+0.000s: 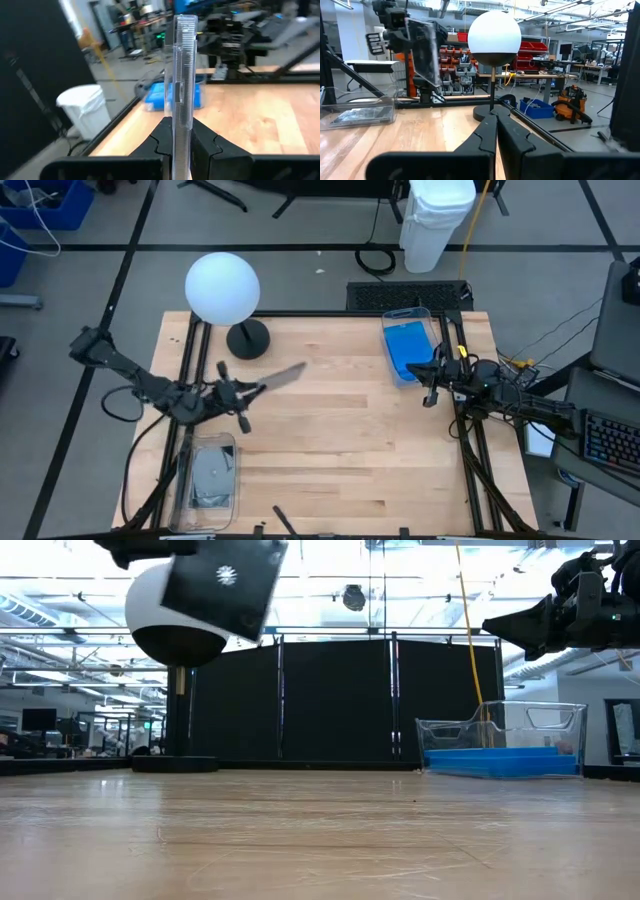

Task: Pick & place jewel cases by type
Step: Put the bottom black CD case into the bottom transparent bin

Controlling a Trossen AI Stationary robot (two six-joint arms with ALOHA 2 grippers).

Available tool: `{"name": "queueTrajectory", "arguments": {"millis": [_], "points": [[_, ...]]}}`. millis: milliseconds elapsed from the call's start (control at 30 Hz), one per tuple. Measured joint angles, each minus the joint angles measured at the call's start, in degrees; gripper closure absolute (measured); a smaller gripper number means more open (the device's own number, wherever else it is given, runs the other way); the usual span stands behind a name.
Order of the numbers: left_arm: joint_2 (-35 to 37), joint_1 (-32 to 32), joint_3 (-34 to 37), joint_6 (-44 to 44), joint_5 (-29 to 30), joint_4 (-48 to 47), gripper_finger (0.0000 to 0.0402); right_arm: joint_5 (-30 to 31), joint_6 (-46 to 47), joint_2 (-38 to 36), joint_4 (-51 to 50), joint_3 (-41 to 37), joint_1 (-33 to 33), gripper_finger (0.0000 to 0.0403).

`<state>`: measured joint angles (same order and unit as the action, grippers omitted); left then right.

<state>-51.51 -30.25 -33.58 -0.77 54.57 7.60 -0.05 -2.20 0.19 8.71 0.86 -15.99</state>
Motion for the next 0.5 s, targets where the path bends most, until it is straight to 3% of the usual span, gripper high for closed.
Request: {"name": "queueTrajectory", "arguments": {"millis": [267,500], "points": [[-8.5,2.4,0.0,-9.6,-10.8,9.7,0.0372,0.0,0.0,0.0,0.0,0.0,0.0,0.0398],[-9.4,-1.2,-3.3,3.2,-12.8,-1.3,0.0372,0.0,0.0,0.0,0.0,0.0,0.0,0.0399]]}}
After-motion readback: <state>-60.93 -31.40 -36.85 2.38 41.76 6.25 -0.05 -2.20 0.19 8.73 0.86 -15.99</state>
